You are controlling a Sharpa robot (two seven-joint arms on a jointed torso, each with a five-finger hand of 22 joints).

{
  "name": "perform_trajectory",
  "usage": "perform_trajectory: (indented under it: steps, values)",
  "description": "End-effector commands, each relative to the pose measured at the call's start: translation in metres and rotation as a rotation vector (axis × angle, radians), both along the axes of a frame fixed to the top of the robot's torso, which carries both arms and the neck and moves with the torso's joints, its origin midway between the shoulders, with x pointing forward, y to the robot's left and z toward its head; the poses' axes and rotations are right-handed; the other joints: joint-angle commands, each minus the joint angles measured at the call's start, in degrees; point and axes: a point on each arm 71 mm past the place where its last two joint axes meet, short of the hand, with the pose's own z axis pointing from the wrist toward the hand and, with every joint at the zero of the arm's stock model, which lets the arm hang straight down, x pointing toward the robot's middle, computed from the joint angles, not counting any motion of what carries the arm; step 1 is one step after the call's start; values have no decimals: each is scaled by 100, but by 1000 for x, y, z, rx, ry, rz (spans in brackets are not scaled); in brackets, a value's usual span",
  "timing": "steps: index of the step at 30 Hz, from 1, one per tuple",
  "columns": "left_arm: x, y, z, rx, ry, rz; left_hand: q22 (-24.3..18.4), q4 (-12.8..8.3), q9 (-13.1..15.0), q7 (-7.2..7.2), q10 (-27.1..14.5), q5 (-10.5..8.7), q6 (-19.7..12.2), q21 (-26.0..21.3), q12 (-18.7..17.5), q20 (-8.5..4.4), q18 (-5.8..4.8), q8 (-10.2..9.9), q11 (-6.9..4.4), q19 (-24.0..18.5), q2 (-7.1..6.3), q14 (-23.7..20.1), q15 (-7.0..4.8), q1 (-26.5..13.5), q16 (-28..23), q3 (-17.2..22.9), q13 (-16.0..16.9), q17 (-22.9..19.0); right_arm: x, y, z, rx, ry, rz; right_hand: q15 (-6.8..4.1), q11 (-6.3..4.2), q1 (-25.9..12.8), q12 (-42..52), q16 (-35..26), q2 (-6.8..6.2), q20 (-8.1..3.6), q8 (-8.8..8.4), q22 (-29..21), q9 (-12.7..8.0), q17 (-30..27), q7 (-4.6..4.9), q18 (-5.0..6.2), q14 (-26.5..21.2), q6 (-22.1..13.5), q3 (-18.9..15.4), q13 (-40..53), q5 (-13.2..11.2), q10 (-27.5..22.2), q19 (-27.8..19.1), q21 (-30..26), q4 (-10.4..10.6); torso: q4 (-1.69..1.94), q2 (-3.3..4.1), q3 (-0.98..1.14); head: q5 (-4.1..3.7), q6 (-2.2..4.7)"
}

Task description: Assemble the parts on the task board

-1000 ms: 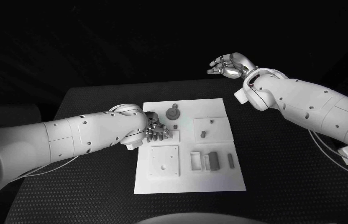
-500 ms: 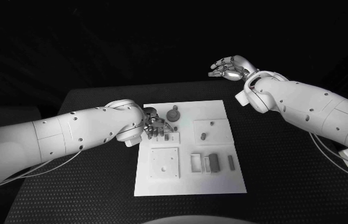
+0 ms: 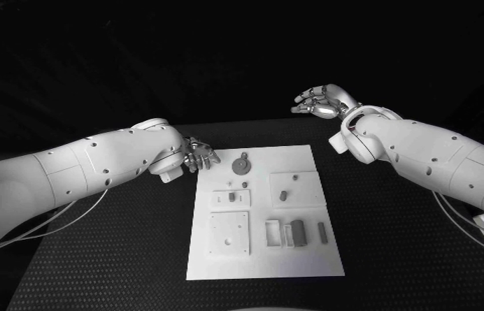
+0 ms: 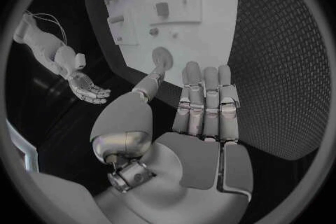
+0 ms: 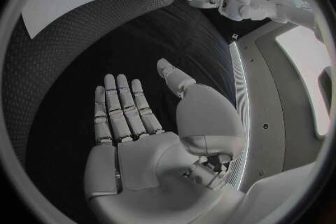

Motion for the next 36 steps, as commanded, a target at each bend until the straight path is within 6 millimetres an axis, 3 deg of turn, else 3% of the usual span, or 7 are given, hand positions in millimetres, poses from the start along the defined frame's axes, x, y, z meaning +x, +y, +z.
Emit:
perform_trajectory:
  steps: [1,8,14,22,29,31,36]
  values:
    - [12,5,7,90,-85,-42,-45,42,-74,43,-58,-36,-129,-78,-115,44,-87,-66,49,-75,-84,-59,58,-142,-93,-52,-61,-43,0,1,0,1,-3,12,21,9,-19,-24,-34,-35,5,16,6,-7,-8,323,-36,-7,-38,-19,-5,-20,40,-32,-26,27,3,12,-5,-6,30]
    - [35,22,8,194,-108,-12,-101,366,-187,80,4,-45,-236,-150,-217,62,-61,-106,80,-61,-347,-45,80,-447,-144,-38,-107,-63,-1,1,-1,2,-2,13,21,9,-15,-26,-35,-35,4,16,9,-8,-8,323,-36,-7,-38,-18,-5,-20,42,-32,-27,26,-8,14,-4,17,62]
    - [43,23,7,221,-91,-7,-119,564,-241,81,34,-43,-256,-185,-254,62,-50,-87,80,-41,-530,-36,76,-521,-155,65,-104,-58,-2,3,-1,4,-2,19,21,8,-8,-30,-37,-35,3,18,13,-10,-8,323,-36,-7,-39,-17,-4,-20,44,-33,-28,23,-7,19,-3,19,59]
    - [46,19,-1,229,-57,-29,-109,559,-252,63,60,-42,-216,-191,-252,61,-51,-39,64,-25,-448,-23,72,-430,-144,115,-84,-45,-2,2,0,4,-4,18,21,8,-5,-33,-38,-35,3,19,16,-11,-7,323,-36,-7,-39,-17,-4,-20,45,-33,-29,22,-1,15,-5,21,44]
    - [44,13,-10,226,-37,-52,-78,327,-299,59,58,-33,-205,-204,-273,66,-70,16,62,-26,-266,-32,77,-178,-150,73,-57,-30,-2,1,-1,4,-3,16,21,8,-4,-36,-39,-33,3,20,19,-12,-7,323,-36,-6,-39,-18,-4,-20,47,-31,-30,23,-4,15,-9,6,30]
    - [44,12,-11,225,-40,-59,-61,140,-342,67,59,67,-216,-210,-286,66,-81,39,62,-22,-182,-30,76,26,-157,78,-43,-25,-2,1,-1,4,-4,16,21,8,-4,-37,-39,-32,3,21,20,-12,-7,323,-37,-5,-39,-18,-4,-20,48,-31,-30,24,-4,15,-10,0,27]
    - [43,8,-13,218,-33,-78,-57,128,-362,59,65,76,-198,-215,-292,66,-86,63,63,-16,-178,-25,79,20,-161,55,-36,-23,-2,1,0,4,-4,15,21,8,-3,-39,-40,-32,3,22,23,-13,-7,323,-37,-4,-39,-19,-4,-20,50,-31,-31,24,6,10,-7,-2,6]
